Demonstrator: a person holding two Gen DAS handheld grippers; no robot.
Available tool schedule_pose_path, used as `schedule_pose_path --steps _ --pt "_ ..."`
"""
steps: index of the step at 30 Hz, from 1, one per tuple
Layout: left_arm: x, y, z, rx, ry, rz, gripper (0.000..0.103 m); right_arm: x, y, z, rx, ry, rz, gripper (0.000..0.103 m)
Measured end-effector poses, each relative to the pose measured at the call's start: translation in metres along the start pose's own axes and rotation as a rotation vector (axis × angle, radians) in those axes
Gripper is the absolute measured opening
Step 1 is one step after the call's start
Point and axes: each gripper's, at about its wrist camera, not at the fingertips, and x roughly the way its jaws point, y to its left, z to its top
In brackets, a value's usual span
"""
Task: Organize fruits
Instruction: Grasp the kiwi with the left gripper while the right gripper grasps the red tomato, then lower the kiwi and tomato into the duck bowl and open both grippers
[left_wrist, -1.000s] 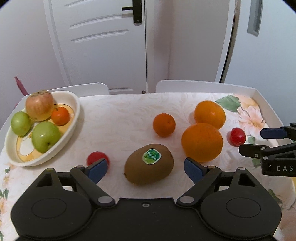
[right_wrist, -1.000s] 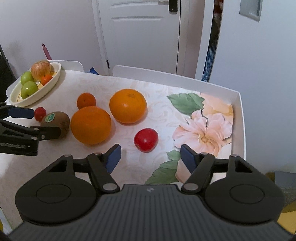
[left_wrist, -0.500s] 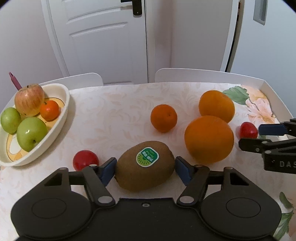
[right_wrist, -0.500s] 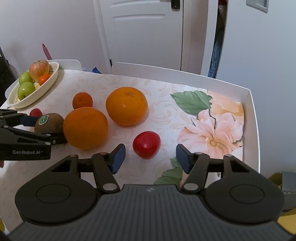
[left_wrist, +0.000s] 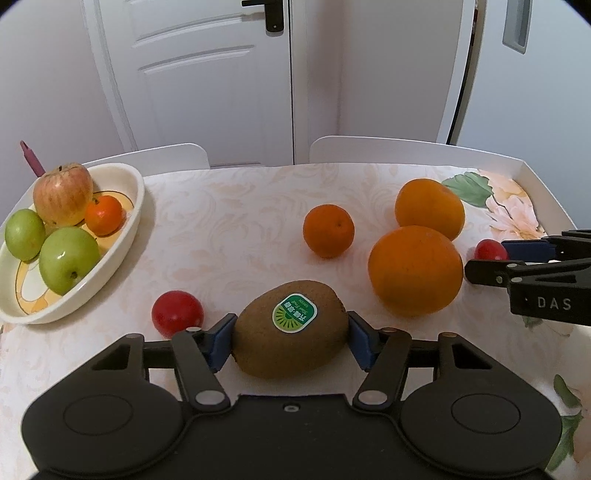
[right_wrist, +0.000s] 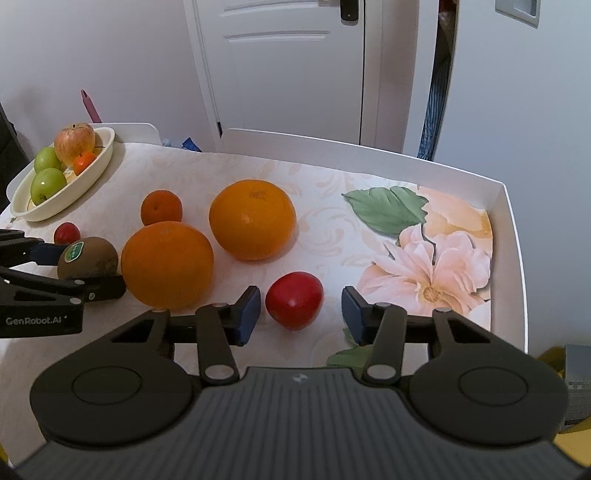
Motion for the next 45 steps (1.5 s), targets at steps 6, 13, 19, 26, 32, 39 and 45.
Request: schedule_pose_path --steps 6,13,19,26,32,39,45 --pt "-0.008 0.002 -0.004 -0.011 -0.010 -0.002 0.066 -0.002 0.003 0.000 -0.007 0.001 0.002 0.047" --pt "-0.022 0.006 -0.007 -0.023 -0.034 0.001 0.066 -0.016 0.011 0.002 -0.023 -0.025 0.001 0.047" --pt "-0.040 0.013 -0.007 -0.051 -0.061 0.004 0.066 -0.032 0.024 0.008 -0.019 -0.044 0.018 0.047" --pt "-0.066 0.029 -0.004 -0.086 -0.099 0.008 0.066 -0.055 0.049 0.020 -0.038 -0.070 0.044 0.047" --pt "-0.086 0.057 0.004 -0.117 -0.118 0.028 0.066 -0.066 0.080 0.035 -0.070 -0.086 0.081 0.047" --pt "-0.099 0.101 0.011 -0.137 -0.135 0.069 0.066 -0.065 0.127 0.056 -0.092 -0.106 0.122 0.047" --pt "-0.102 0.144 0.018 -0.131 -0.131 0.082 0.066 -0.052 0.165 0.074 -0.090 -0.104 0.141 0.047"
